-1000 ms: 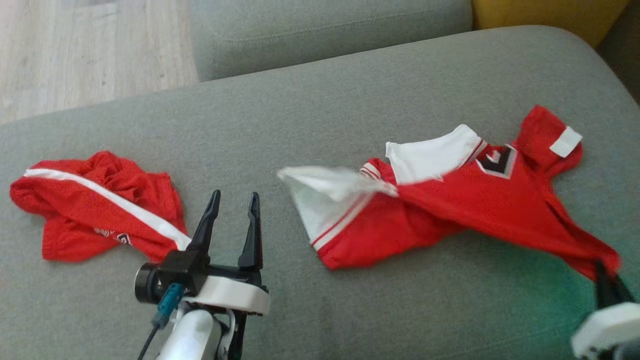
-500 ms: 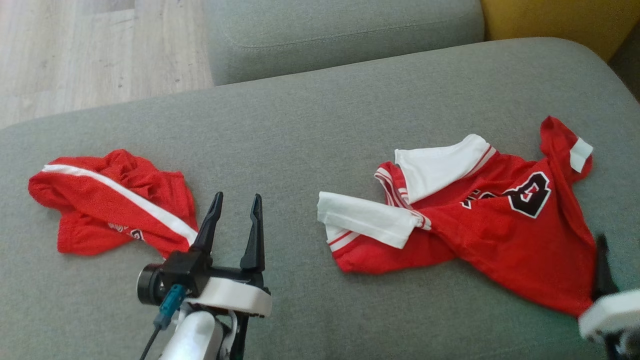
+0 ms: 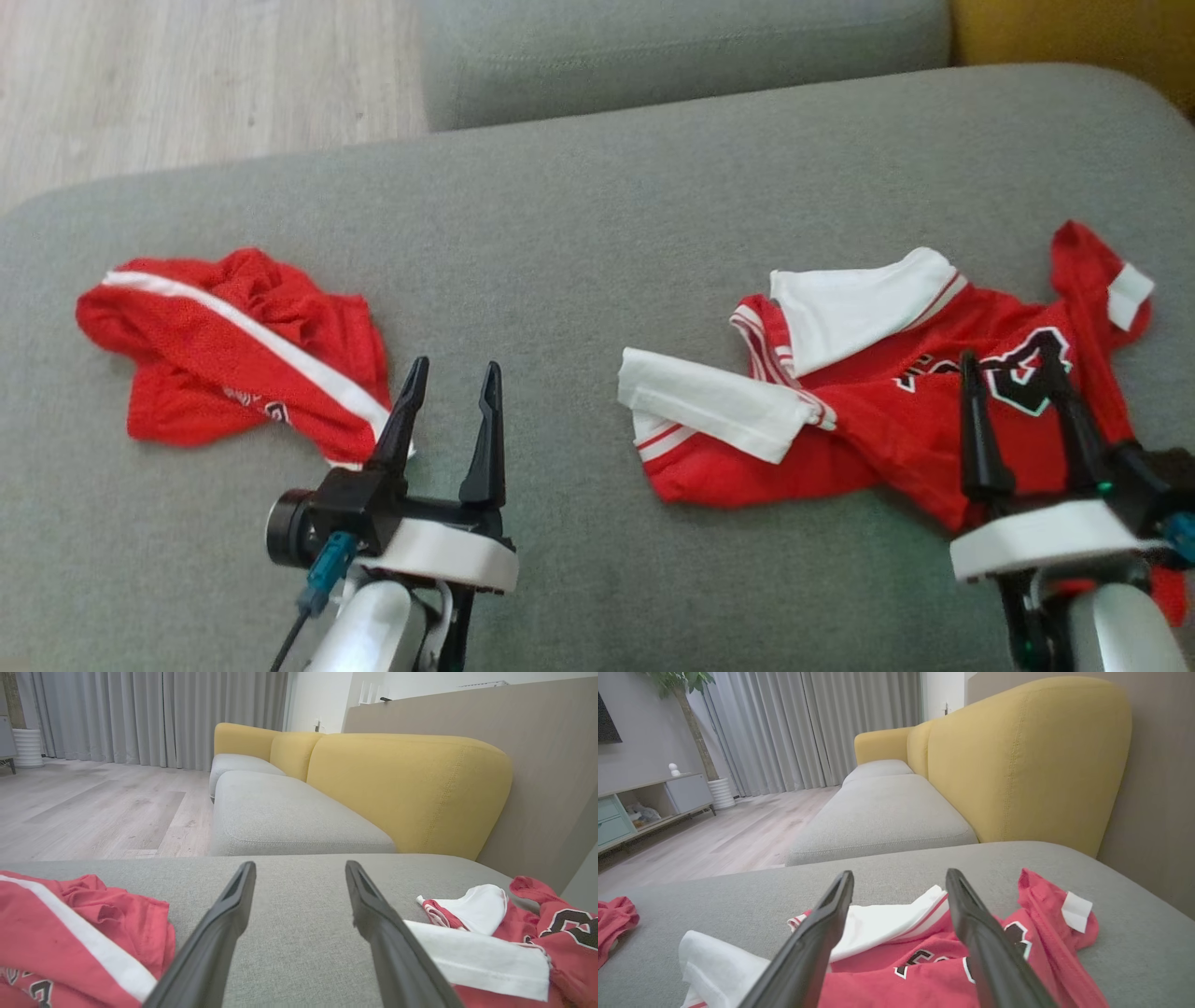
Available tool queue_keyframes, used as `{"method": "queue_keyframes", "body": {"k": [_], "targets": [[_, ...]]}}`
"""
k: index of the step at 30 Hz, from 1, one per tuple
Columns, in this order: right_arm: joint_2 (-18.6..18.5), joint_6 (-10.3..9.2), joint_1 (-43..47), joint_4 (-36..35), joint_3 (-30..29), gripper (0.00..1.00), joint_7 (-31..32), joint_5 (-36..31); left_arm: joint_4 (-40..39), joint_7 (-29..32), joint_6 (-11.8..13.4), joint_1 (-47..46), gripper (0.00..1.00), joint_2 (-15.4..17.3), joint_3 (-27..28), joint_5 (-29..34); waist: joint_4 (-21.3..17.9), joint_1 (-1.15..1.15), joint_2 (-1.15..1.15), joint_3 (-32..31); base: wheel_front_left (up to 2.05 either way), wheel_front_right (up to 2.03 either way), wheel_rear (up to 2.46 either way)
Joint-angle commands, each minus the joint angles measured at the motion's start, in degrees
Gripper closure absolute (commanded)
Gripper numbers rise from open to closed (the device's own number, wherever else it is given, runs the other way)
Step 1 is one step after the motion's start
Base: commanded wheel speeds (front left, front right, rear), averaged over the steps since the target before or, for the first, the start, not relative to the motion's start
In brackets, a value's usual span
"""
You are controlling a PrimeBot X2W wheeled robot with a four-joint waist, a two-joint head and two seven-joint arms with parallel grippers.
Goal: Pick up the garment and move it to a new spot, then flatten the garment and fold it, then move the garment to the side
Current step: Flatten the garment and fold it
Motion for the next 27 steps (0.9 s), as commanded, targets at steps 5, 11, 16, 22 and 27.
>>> {"method": "queue_keyframes", "body": {"k": [5,11,16,22,27], "targets": [[-0.34,-0.04,-7.39,1.03,1.59,0.0,3.0,-3.29,-1.85,-0.55,0.08,-3.41,0.0,0.02,0.97,0.0,2.95,0.0,0.0,3.56,0.0,0.0,0.0],[-1.38,-0.04,-16.38,6.88,-1.03,0.0,11.51,-4.65,-1.51,-0.55,-0.45,-5.11,0.0,0.02,-0.07,-0.26,6.17,0.0,0.0,6.79,0.0,0.0,0.0],[-2.61,-0.04,-23.01,14.99,-2.29,0.0,23.09,-3.14,-1.41,-0.55,-0.4,-5.89,0.0,0.02,-1.62,-1.4,8.95,0.0,0.0,8.1,0.0,0.0,0.0],[-5.29,-0.04,-27.94,22.36,-2.06,0.0,30.27,-2.03,-1.56,-0.55,0.03,-6.76,0.0,0.02,-3.43,-2.76,11.86,0.0,0.0,8.94,0.0,0.0,0.0],[-7.66,-0.04,-29.9,27.97,-0.59,0.0,34.86,-2.51,-1.85,-0.55,0.52,-6.88,0.0,0.02,-3.92,-3.44,13.22,0.0,0.0,9.2,0.0,0.0,0.0]]}}
